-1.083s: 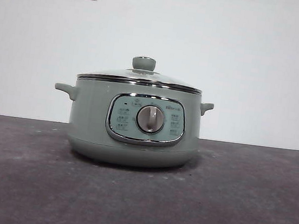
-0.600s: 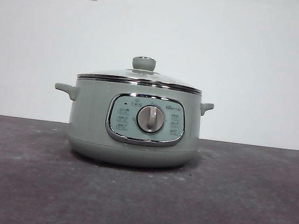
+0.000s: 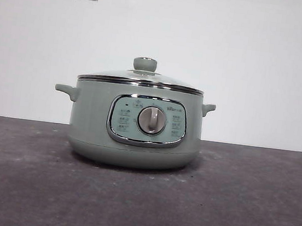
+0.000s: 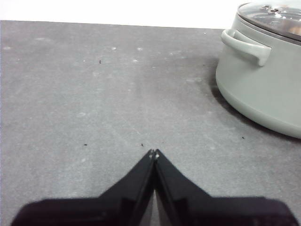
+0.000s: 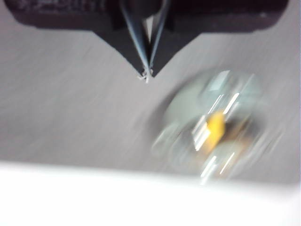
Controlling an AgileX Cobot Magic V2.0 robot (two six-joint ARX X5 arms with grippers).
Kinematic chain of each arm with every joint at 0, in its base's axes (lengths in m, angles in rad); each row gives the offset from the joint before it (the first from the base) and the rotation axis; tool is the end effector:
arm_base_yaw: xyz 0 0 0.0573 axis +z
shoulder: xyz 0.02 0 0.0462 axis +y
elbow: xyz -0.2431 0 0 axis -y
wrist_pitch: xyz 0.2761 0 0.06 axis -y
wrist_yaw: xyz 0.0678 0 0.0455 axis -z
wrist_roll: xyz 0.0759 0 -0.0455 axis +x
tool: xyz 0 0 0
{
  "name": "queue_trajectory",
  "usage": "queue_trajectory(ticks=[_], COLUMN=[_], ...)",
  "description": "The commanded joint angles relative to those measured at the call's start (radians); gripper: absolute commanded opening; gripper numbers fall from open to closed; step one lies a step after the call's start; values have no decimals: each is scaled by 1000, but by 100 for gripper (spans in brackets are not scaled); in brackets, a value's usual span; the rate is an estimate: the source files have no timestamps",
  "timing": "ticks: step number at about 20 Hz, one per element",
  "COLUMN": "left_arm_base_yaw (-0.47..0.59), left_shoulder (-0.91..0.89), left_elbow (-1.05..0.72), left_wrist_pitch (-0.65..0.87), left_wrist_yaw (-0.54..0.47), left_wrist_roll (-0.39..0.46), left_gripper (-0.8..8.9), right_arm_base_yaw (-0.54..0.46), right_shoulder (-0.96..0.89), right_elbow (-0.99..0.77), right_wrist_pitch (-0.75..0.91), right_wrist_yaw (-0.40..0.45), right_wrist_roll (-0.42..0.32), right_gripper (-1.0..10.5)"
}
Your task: Pick up the corn,open the lid,put the corn in the pot,close the lid
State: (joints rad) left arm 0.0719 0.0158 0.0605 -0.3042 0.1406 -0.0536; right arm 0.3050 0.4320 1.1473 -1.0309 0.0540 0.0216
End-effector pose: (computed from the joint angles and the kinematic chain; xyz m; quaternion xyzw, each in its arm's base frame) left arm 0.1885 0.0029 0.1429 -0.0403 0.1295 -0.0306 0.9903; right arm 0.1012 0.0276 0.3871 -0.0175 0.1559 0.1219 0.9801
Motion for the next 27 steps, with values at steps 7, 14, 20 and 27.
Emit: queue_trajectory(ticks=[7,14,20,27], left_arm_base_yaw=[3,3,3,3], left_shoulder=[0,0,0,4], left_elbow=[-9,-9,-9,-9], left_wrist_pitch=[6,6,6,6], left_wrist_yaw=[-3,-3,-3,-3], left_wrist_roll=[-6,-6,-6,-6], left_gripper=[-3,-3,-3,-3], right_arm_base_yaw=[-257,-261,-261,-260], right_shoulder=[-264,-424,-424,-424], right_elbow=[-609,-988,-1132,-1133], right_wrist_pitch=[586,859,867,850], right_wrist_yaw=[1,-2,-2,-1], right_wrist_roll=[-14,-13,3,4], right_gripper=[2,1,2,1])
